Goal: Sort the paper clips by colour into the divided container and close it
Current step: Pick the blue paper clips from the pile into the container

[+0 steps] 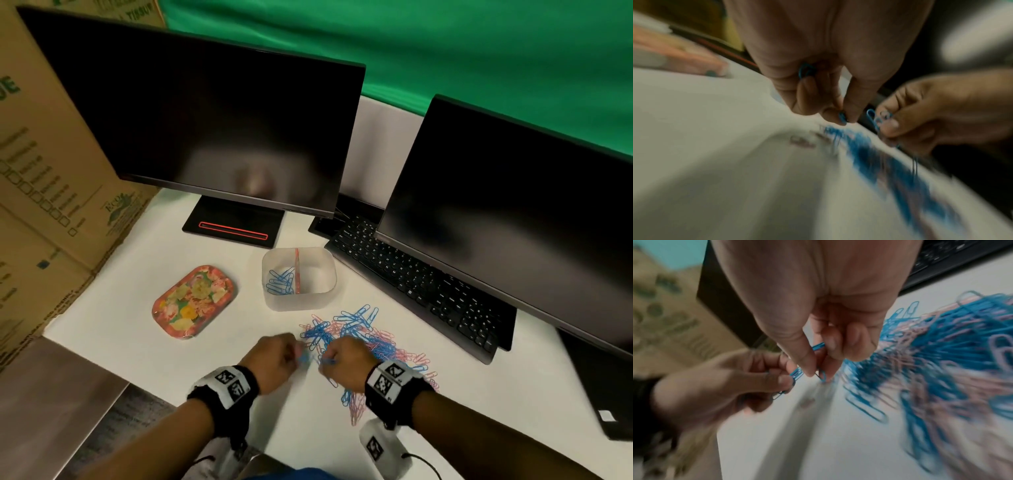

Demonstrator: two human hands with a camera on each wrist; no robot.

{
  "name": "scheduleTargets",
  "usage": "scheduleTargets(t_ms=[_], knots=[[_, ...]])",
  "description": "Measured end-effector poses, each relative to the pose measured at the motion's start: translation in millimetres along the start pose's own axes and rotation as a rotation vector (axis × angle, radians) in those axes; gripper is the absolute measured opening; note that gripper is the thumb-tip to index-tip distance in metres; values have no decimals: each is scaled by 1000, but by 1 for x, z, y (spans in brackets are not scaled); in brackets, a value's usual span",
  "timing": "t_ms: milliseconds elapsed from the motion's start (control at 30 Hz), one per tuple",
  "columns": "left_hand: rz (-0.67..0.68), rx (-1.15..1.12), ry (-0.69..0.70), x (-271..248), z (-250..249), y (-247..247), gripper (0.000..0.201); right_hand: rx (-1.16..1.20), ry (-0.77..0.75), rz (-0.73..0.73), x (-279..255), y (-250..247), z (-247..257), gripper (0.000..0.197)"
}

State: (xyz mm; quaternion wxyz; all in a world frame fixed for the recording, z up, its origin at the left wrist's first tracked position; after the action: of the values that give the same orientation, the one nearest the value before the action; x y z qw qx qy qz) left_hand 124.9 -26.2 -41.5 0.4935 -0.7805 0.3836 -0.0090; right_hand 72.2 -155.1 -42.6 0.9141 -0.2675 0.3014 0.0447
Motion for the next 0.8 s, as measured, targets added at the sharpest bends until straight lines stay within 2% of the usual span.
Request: scheduleTargets(t_ms=[67, 167, 233, 267, 333, 400, 433, 533, 633, 667, 733, 800], knots=[[-52, -345, -130, 8, 12, -21, 18, 153, -13, -34, 7, -18, 19, 21], [-138, -833, -336, 21, 28, -50, 23, 303, -31, -83, 23, -42, 55, 12], [-186, -998, -406, 32, 30, -68, 22, 359, -35, -95, 36, -52, 82, 3], [-201, -1020, -418, 39, 29, -77, 20, 361, -34, -101, 43, -54, 95, 6], [-218, -975, -426, 52, 28, -92, 19, 368, -8, -109, 59, -56, 118, 13], [-211, -916, -426, 63, 27, -102, 18, 406, 28, -84, 68, -53, 133, 5], [-199, -897, -429, 67, 28, -105, 18, 413, 19, -65, 73, -52, 139, 8], [-176, -819, -447, 73, 31, -109, 27, 288, -118, -48, 75, -57, 157, 21], [-184, -649, -430, 71, 30, -115, 43, 401, -179, -77, 62, -70, 144, 34], [-224, -547, -393, 68, 25, -118, 43, 377, -202, -110, 52, -77, 133, 35], [-352, -319, -274, 55, 5, -125, 38, 162, -223, -197, 31, -89, 101, 35], [-377, -110, -53, 43, -36, -111, 37, -147, -192, -219, 13, -87, 55, 40]])
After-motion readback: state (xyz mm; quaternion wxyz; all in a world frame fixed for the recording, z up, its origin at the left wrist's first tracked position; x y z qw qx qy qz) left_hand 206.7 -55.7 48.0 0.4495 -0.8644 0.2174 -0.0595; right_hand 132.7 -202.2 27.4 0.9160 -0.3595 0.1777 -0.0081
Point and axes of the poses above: each hand's wrist, its own x-axis towards the middle knuckle, its own y-axis out of the palm, z = x × y, the point moved 10 cm from there along x, towards the middle knuckle, and after that the axes turned 13 degrees about x, right-handed, at the moved point
